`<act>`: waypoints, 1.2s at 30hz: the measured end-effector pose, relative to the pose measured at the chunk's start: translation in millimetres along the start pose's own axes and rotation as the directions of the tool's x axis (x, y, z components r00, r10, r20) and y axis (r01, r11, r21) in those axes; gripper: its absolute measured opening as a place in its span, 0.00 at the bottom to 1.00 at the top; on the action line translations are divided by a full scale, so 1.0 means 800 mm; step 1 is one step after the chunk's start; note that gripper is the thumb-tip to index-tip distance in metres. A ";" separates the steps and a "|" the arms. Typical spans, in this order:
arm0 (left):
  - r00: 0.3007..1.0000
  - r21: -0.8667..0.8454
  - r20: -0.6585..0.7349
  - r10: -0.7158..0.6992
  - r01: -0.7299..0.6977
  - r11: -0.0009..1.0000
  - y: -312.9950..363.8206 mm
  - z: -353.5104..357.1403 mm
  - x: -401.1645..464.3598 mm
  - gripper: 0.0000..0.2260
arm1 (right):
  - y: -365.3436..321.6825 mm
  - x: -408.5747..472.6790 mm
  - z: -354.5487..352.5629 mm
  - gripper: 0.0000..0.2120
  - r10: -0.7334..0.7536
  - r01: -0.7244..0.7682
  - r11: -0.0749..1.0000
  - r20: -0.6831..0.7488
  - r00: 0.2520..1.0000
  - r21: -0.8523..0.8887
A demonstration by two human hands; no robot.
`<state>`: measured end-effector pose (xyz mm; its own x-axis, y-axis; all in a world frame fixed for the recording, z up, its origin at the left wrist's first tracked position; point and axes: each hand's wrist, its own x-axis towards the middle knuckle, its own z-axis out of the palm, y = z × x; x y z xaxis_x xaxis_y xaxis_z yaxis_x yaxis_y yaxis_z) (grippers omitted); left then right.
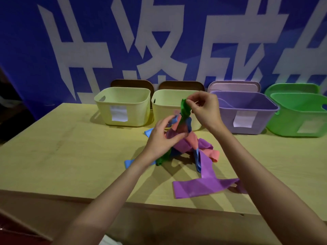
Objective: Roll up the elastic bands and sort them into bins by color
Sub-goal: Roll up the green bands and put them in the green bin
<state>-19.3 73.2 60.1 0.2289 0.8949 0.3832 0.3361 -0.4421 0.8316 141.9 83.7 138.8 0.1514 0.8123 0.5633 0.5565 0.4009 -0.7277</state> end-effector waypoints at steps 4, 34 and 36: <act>0.990 0.007 -0.137 0.013 -0.013 1.000 -0.008 0.013 0.010 0.11 | 0.009 -0.007 -0.005 0.04 0.044 -0.044 0.999 -0.006 0.999 0.025; 0.771 -0.241 -0.102 -0.628 0.593 0.768 -0.047 -0.017 0.050 0.04 | 0.003 -0.045 -0.054 0.03 0.004 0.157 0.959 -0.570 0.822 0.234; 0.772 -0.183 -0.028 -0.635 0.620 0.763 -0.056 -0.025 0.051 0.03 | 0.005 -0.038 -0.069 0.03 0.000 0.084 0.977 -0.392 0.920 0.198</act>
<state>-43.2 130.6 46.7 -0.0622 0.9733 -0.2208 0.2314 0.2293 0.9454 184.2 37.0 140.3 0.4600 0.5811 0.6714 0.3949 0.5434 -0.7408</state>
